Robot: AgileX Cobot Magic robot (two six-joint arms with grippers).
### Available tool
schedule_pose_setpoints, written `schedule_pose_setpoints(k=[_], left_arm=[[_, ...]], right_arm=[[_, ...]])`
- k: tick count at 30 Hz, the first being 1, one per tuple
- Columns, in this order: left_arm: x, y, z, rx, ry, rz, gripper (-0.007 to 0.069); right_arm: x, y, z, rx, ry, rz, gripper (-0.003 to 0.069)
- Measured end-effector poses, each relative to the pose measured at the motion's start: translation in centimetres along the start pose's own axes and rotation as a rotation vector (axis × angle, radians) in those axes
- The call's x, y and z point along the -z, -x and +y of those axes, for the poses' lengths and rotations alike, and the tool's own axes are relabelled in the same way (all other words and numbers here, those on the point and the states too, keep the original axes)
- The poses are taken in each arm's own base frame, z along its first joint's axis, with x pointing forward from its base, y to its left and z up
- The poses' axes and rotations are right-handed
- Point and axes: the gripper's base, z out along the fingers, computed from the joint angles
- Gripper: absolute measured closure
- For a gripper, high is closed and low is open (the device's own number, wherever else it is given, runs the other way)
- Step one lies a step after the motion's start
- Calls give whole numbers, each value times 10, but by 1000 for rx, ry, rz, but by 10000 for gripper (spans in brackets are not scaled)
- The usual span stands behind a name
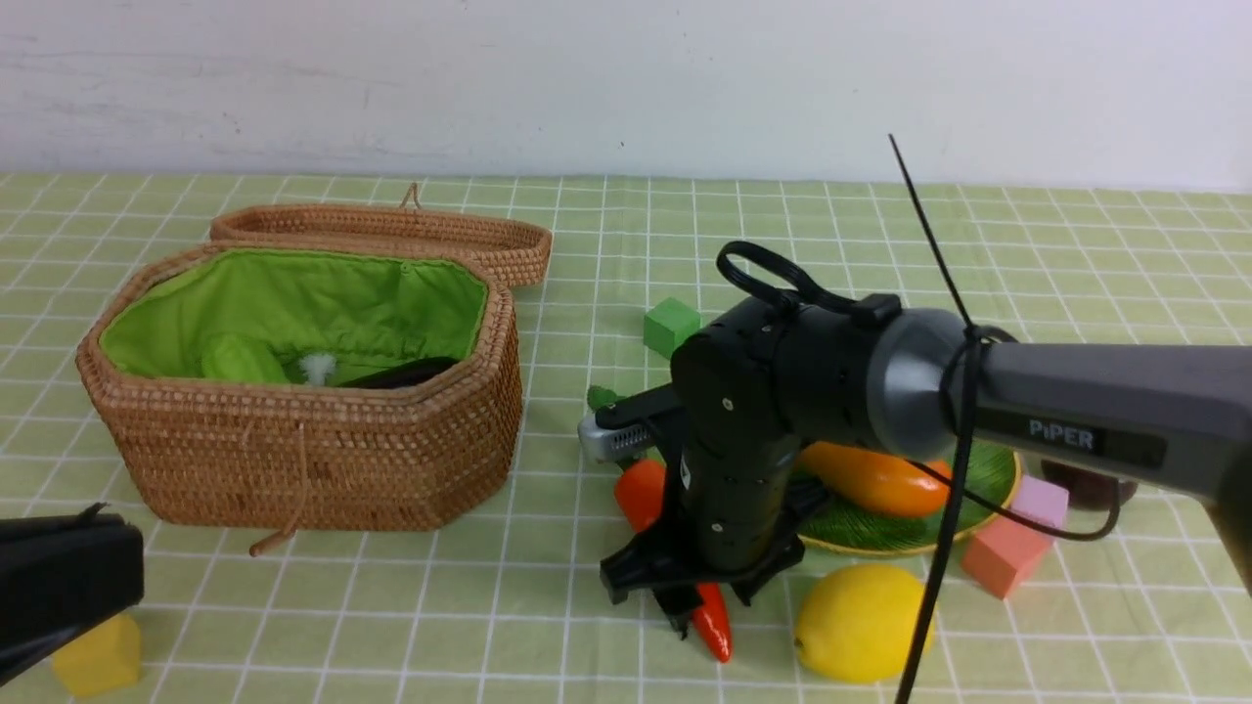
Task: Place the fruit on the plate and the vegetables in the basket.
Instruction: Use the right arm to grab a carrot and put it into the left basket
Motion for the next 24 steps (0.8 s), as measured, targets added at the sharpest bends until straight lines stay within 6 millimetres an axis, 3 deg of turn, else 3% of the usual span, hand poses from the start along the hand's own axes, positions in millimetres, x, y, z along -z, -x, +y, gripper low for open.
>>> schedule_pose_setpoints(k=[8, 18, 24], left_arm=[[0, 0, 0, 0, 1, 4, 638], [0, -4, 1, 0, 8, 40, 638], [0, -5, 1, 8, 13, 55, 638]], right_arm=[[-1, 5, 2, 7, 18, -48, 368], [-7, 6, 2, 19, 26, -24, 374], [8, 2, 8, 53, 84, -33, 374]])
